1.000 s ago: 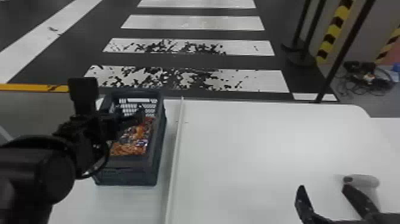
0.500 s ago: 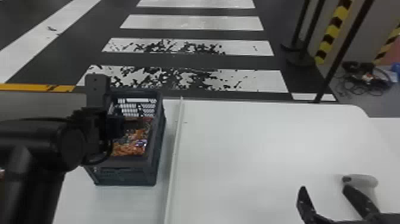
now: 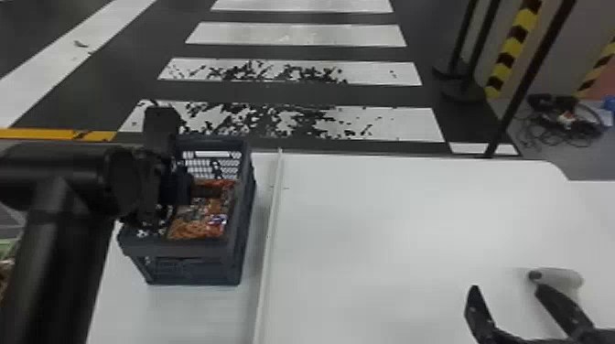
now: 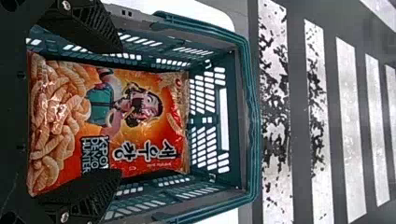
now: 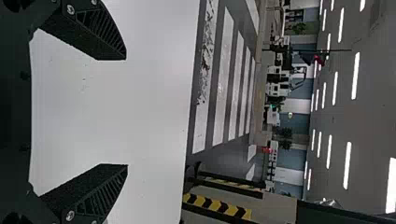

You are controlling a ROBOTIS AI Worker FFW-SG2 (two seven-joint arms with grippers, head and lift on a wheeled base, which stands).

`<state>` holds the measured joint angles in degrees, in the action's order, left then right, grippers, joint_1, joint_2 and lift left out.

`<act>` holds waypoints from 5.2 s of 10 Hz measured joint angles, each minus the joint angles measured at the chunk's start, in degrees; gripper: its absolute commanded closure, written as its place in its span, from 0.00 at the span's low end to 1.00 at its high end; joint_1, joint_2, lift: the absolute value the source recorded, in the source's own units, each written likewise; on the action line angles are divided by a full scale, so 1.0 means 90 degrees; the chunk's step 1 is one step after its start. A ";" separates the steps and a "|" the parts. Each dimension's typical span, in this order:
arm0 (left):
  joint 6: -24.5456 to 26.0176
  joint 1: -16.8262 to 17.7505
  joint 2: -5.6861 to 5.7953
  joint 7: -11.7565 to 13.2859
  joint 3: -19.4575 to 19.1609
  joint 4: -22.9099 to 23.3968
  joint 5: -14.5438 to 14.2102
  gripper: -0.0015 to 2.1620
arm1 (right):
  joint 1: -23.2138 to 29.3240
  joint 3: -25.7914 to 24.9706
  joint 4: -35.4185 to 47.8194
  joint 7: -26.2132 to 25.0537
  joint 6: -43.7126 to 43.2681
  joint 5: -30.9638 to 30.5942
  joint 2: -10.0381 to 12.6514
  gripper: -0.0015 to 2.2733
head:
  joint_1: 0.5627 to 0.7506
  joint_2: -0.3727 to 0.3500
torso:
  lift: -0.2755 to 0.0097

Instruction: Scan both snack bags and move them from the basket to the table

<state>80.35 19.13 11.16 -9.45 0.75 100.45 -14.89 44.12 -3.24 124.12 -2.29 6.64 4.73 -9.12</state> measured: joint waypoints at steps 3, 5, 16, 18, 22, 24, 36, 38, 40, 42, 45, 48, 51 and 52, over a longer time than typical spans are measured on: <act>0.0152 0.0440 -0.0002 0.0101 0.0077 -0.0591 0.0041 0.04 | 0.0000 -0.0007 -0.0028 -0.0049 -0.0039 0.0004 0.0012 0.05 | 0.70 0.55 | 0.62; 0.0148 0.0687 -0.0002 0.0229 0.0068 -0.0994 0.0044 0.04 | 0.0005 -0.0002 -0.0030 -0.0048 -0.0052 0.0001 0.0036 0.05 | 0.70 0.55 | 0.62; -0.0552 0.1110 -0.0173 0.0727 0.0138 -0.2532 0.0175 0.07 | 0.0504 0.0017 0.0223 -0.0048 -0.0754 -0.0008 0.0069 0.05 | 0.70 0.53 | 0.62; -0.0749 0.1152 -0.0160 0.0768 0.0124 -0.2756 0.0209 0.07 | 0.0551 0.0067 0.0214 -0.0133 -0.1082 -0.0008 0.0078 0.05 | 0.70 0.54 | 0.62; -0.1463 0.1536 -0.0192 0.0992 0.0146 -0.3699 0.0220 0.07 | 0.0737 0.0066 0.0090 -0.0293 -0.2094 0.0012 0.0085 0.05 | 0.70 0.53 | 0.62; -0.1539 0.1580 -0.0214 0.1009 0.0220 -0.3885 0.0220 0.07 | 0.0726 0.0095 -0.0022 -0.0365 -0.2421 0.0011 0.0081 0.05 | 0.70 0.53 | 0.62; -0.2322 0.0732 -0.0275 0.0498 0.0447 -0.3381 0.0345 0.99 | 0.0894 0.0204 -0.0089 -0.0771 -0.3303 -0.0017 0.0049 0.05 | 0.70 0.52 | 0.62; -0.2220 0.0463 -0.0293 0.0603 0.0498 -0.2882 0.0352 0.99 | 0.0991 0.0199 -0.0064 -0.0771 -0.3504 -0.0027 0.0065 0.05 | 0.70 0.50 | 0.62; -0.1945 0.0238 -0.0283 0.0581 0.0476 -0.2270 0.0327 0.99 | 0.1068 0.0202 -0.0038 -0.0771 -0.3681 -0.0054 0.0077 0.05 | 0.70 0.49 | 0.62; -0.1595 0.0080 -0.0253 0.0527 0.0444 -0.1632 0.0315 0.99 | 0.1110 0.0204 -0.0006 -0.0771 -0.3749 -0.0064 0.0097 0.05 | 0.70 0.49 | 0.62; -0.1199 -0.0121 -0.0223 0.0470 0.0394 -0.0969 0.0329 0.99 | 0.1156 0.0214 0.0027 -0.0771 -0.3770 -0.0076 0.0123 0.05 | 0.70 0.49 | 0.62; -0.0790 -0.0193 -0.0215 0.0303 0.0454 -0.0673 0.0461 0.99 | 0.1197 0.0231 0.0037 -0.0771 -0.3808 -0.0074 0.0124 0.05 | 0.70 0.50 | 0.62; -0.0613 -0.0231 -0.0215 0.0103 0.0492 -0.0409 0.0582 0.99 | 0.1272 0.0165 0.0037 -0.0771 -0.3862 -0.0054 0.0116 0.05 | 0.70 0.51 | 0.62; -0.0611 -0.0263 -0.0215 0.0063 0.0495 -0.0264 0.0587 0.99 | 0.1286 0.0139 0.0037 -0.0771 -0.3866 -0.0043 0.0112 0.05 | 0.70 0.50 | 0.62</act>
<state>74.85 16.76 9.23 -8.89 5.20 98.07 -9.61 55.69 -1.99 124.45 -9.23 -28.15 4.34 -8.11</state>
